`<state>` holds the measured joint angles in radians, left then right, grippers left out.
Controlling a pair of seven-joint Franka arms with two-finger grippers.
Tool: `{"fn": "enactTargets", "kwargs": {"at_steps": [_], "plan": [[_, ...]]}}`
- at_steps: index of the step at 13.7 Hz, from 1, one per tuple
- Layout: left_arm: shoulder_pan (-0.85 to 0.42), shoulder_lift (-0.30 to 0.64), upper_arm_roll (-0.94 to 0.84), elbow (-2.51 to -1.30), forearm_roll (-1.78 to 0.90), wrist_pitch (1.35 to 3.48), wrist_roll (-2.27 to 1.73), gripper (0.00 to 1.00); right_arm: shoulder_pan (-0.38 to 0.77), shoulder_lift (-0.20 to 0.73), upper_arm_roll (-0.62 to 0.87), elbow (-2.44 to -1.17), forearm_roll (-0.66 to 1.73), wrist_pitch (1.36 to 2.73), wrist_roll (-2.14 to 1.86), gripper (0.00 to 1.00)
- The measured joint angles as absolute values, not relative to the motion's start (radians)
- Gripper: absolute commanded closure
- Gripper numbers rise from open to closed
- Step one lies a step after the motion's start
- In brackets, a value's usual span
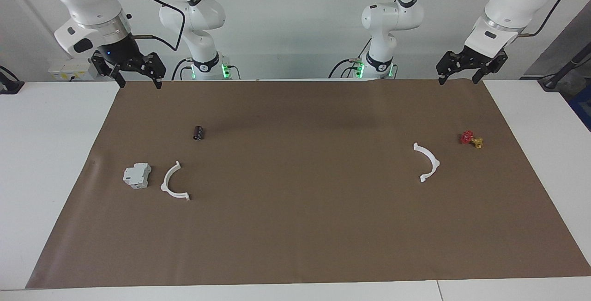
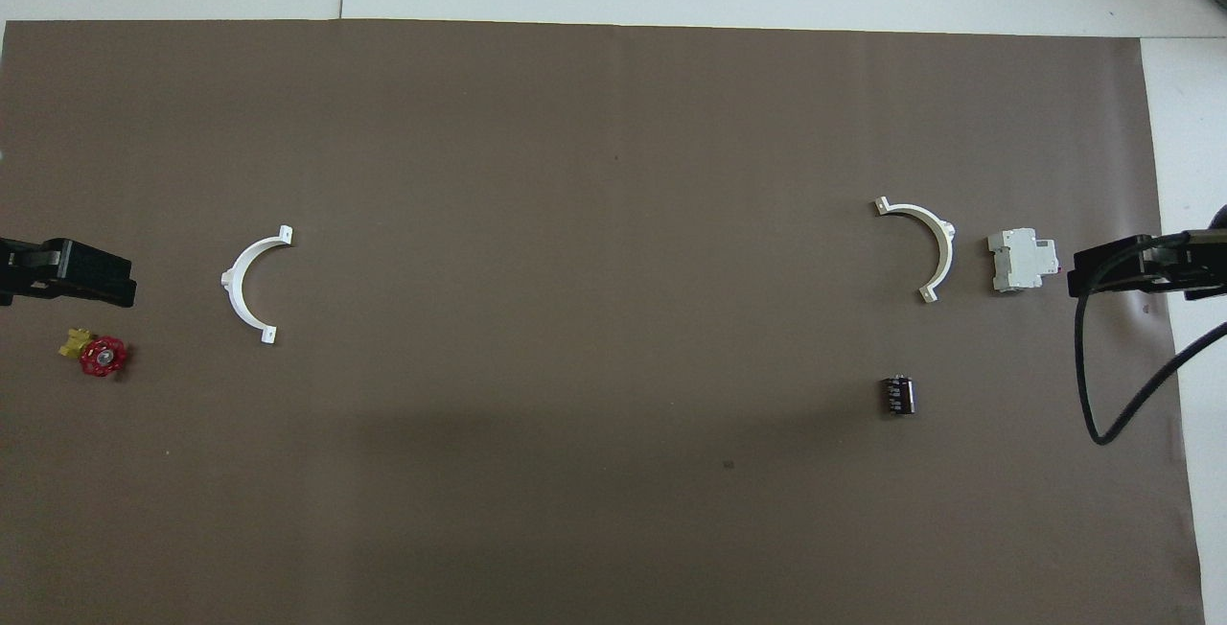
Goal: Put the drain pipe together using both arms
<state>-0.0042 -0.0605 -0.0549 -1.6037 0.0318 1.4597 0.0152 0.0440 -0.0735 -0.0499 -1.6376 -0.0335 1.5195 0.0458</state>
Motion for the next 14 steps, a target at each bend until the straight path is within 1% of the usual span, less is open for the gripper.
{"fn": "enactTargets", "kwargs": {"at_steps": [6,8,11,14], "plan": [[-0.004,-0.061,-0.055,-1.604,0.032,1.46,0.015,0.0,0.044,-0.075,-0.05,-1.638,-0.033,1.518,0.046,0.0],[-0.004,-0.061,-0.055,-1.604,0.032,1.46,0.015,0.0,0.043,-0.075,-0.051,-1.64,-0.033,1.538,0.046,0.0],[-0.004,-0.061,-0.055,-1.604,0.032,1.46,0.015,0.0,0.035,-0.069,-0.051,-1.677,-0.021,1.633,0.007,0.0],[-0.004,-0.061,-0.055,-1.604,0.032,1.46,0.015,0.0,0.027,-0.019,-0.054,-1.802,0.03,1.841,-0.191,0.0]]}}
